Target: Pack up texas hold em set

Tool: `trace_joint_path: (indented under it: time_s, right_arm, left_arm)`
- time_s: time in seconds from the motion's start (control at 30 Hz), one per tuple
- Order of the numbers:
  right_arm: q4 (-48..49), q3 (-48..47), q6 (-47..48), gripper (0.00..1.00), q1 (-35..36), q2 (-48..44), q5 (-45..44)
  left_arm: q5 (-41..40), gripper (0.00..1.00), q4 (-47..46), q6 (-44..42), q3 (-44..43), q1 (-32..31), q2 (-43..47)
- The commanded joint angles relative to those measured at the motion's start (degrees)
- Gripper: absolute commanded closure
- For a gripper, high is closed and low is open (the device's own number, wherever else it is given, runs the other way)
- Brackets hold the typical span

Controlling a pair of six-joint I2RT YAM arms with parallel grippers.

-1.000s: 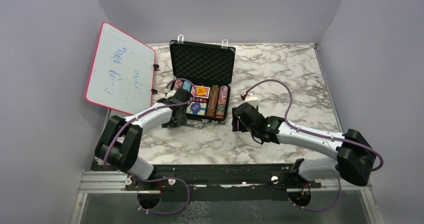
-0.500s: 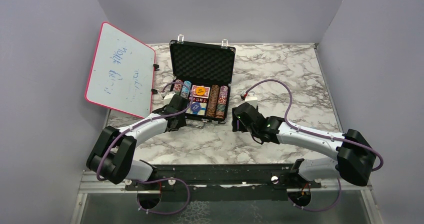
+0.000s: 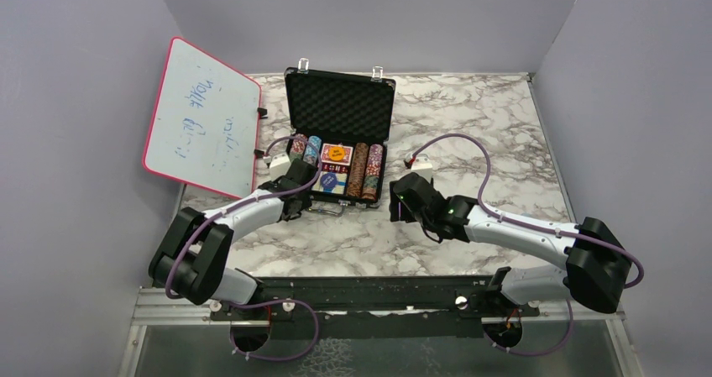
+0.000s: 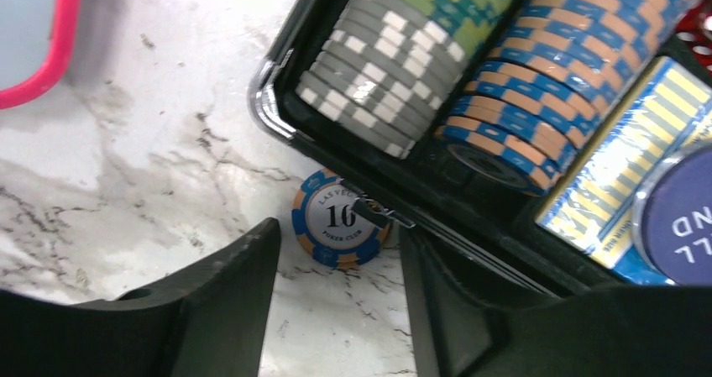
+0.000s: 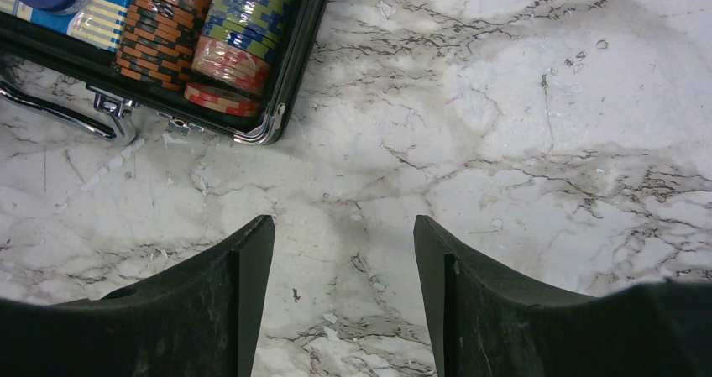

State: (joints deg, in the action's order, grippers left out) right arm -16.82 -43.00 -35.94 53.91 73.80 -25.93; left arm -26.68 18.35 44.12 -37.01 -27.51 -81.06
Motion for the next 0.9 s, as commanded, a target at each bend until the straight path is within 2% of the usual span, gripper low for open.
trace_joint_path:
  time_s: [0.0,0.13,0.27,0.4,0.53,0.87]
  right_arm:
    - [-0.6,-1.0,0.2,0.35,-0.1,-0.3,-1.7]
    - [-0.8,-0.7,0.1,0.35,-0.1,-0.7,-2.0]
    - [-1.0,-0.5,-0.1,0.35,-0.1,-1.3,-2.1]
    - [-1.0,-0.4,-0.2,0.35,-0.1,-1.6,-2.1]
    - [-1.0,-0.4,-0.2,0.35,-0.1,-1.6,-2.0]
    - [-1.1,-0.6,-0.4,0.35,-0.1,-2.1,-1.3]
  left_arm:
    - [0.5,0.38,3.3,1.9,3.2,0.8,-2.7]
    - [1.4,0.37,2.9,0.7,2.0,0.8,-4.4]
    - [2.1,0.52,3.8,1.0,1.9,0.8,-5.0]
    - [2.9,0.56,6.3,2.0,2.1,0.7,-3.6]
    - [5.8,0.56,10.4,4.5,2.4,0.0,-1.1]
    - [12.0,0.56,19.2,12.2,2.6,-7.6,3.7]
